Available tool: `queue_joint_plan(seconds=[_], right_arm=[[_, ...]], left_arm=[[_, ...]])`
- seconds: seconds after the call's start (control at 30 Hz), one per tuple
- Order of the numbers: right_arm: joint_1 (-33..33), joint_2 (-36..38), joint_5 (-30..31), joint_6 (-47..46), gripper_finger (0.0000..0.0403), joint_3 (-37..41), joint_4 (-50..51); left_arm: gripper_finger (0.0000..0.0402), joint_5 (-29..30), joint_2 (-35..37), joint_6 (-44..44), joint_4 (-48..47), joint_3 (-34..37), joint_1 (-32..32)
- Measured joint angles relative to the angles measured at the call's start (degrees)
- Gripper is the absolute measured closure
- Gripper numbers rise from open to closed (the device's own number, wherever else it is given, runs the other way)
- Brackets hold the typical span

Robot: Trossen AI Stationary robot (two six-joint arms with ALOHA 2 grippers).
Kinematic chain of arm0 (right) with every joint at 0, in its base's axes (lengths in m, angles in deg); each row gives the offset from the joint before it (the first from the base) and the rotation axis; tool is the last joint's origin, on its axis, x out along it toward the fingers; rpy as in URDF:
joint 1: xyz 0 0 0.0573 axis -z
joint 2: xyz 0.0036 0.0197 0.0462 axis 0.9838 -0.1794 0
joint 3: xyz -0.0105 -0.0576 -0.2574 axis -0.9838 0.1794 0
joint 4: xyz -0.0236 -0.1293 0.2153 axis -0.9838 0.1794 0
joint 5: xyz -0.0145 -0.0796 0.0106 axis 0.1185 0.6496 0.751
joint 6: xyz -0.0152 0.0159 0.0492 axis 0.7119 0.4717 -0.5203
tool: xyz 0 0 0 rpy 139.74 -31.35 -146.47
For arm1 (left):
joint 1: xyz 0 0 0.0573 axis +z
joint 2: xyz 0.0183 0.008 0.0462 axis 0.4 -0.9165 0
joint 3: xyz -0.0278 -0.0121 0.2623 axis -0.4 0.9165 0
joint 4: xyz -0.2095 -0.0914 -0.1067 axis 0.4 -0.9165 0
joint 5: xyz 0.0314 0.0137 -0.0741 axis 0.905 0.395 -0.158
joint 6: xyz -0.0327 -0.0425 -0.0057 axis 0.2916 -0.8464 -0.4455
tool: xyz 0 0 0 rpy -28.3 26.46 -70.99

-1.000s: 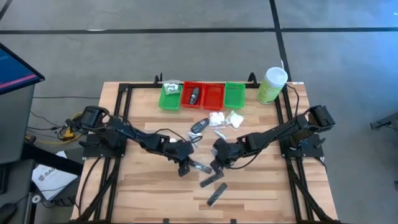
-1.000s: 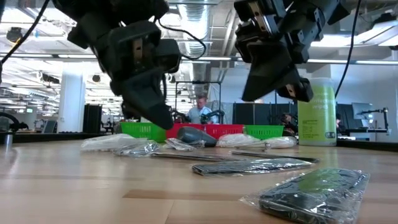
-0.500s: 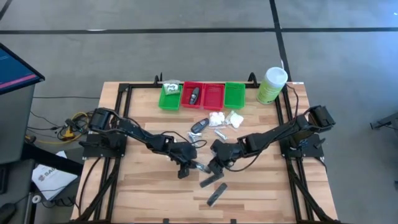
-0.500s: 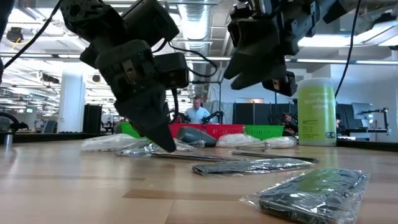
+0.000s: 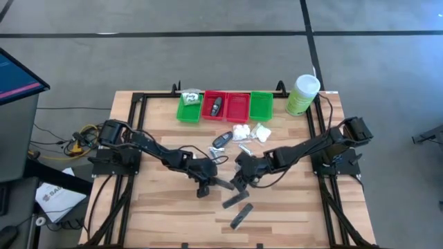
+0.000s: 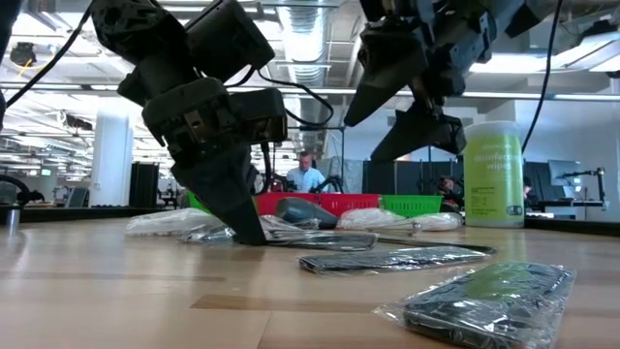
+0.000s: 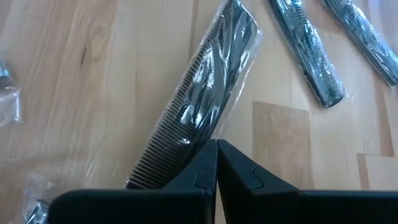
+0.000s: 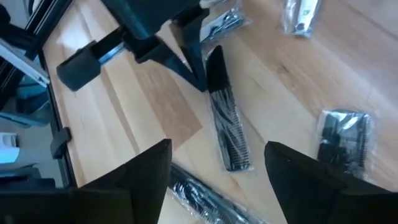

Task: Pick & Place Travel size toiletries
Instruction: Put the comb into the right red basket

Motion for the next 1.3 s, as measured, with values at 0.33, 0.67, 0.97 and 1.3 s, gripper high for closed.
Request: queue_joint_plan(seconds=[0.33,0.67,0.97,1.3], right_arm=[[1.04,-11.36,-9.63,-5.86,0.0176,-0.07,-7.08],[2.40,-11.43,-7.48,-3.96,0.0186,-1.52,-7.23],[4.52,-12.65,-8.24,-2.62,0.0189,-1.42,-8.16],[4.21,-16.03,-13.16,-2.66,0.0200,-1.95,-14.56]], left_arm=[[0.0400,0.35,0.07,-0.53,1.13,2.42,0.02],[0.0400,0.42,-0.08,-1.21,1.92,2.70,-0.07],[0.0400,0.49,-0.13,-1.15,1.95,2.72,-0.07],[0.0400,0.69,-0.17,-1.04,2.00,2.74,-0.07]])
